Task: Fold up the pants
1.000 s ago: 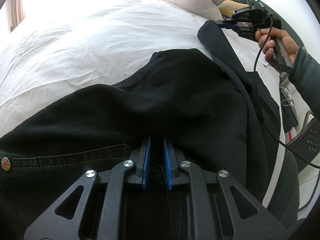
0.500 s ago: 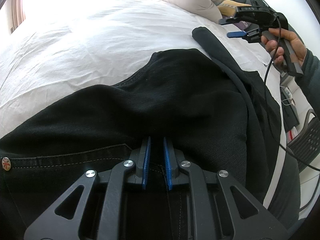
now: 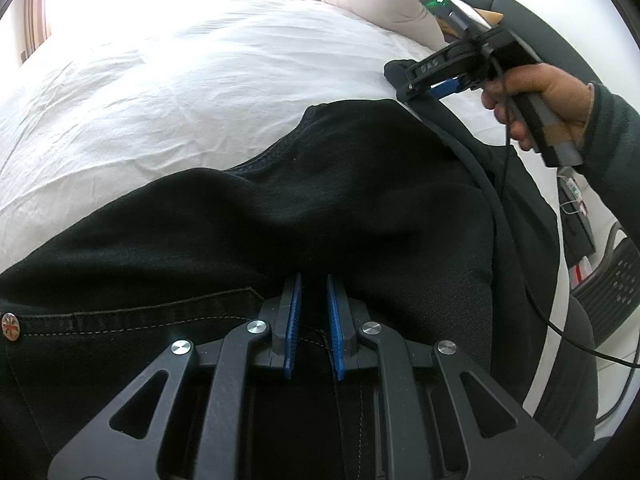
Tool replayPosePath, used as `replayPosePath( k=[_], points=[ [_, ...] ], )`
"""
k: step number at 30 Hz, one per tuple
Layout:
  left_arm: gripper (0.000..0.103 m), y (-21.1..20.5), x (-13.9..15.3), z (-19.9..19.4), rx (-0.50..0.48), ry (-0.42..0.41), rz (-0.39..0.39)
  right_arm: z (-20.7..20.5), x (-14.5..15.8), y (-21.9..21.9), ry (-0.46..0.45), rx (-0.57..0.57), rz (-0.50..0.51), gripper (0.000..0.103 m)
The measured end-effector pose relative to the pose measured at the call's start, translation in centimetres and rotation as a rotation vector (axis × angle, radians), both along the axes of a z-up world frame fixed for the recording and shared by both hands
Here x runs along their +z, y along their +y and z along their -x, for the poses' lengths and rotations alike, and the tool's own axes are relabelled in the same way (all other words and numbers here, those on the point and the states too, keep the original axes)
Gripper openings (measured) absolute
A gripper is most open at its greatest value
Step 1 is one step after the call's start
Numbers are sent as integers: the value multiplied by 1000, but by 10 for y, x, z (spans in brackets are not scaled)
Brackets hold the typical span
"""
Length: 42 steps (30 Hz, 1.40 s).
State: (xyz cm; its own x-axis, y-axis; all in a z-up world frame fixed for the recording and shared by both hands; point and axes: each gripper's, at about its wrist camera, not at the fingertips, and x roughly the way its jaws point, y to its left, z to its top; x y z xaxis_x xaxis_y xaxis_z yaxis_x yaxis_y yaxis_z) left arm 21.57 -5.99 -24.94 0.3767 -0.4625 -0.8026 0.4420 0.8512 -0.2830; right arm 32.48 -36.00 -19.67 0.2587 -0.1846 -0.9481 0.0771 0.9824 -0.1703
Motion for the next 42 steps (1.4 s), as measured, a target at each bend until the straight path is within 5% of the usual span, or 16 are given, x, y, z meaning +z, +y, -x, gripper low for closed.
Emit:
replayPosePath(
  k=[4, 5, 11, 16, 20, 24, 30, 33, 39, 42],
  points=[
    [13, 1, 0, 0, 1, 1, 6, -2, 2, -21, -9, -42, -70, 13],
    [13, 2, 0, 0, 1, 1, 8, -1, 6, -24, -20, -47, -92, 10],
    [13, 1, -1, 0, 0, 1, 5, 18, 37, -56, -140, -93, -226, 6],
    [13, 0, -1, 0, 1, -2, 0, 58, 82, -104, -384, -153, -533, 6],
    [13, -2, 0, 1, 2, -7, -7, 111, 103, -140, -560, -192, -668, 6],
    [13, -1, 0, 1, 9, -2, 1, 175, 85, -179, -626, -308, -715, 6],
    [13, -1, 0, 1, 14, -6, -13, 283, 3, -244, -608, -682, -883, 6],
    [13, -4, 1, 3, 16, -10, -25, 320, -32, -261, -552, -843, -925, 16],
    [13, -11, 3, 6, 24, -19, -51, 329, -39, -270, -623, -884, -1060, 72],
    [13, -14, 4, 7, 25, -24, -56, 317, -36, -272, -622, -886, -1061, 78]
  ],
)
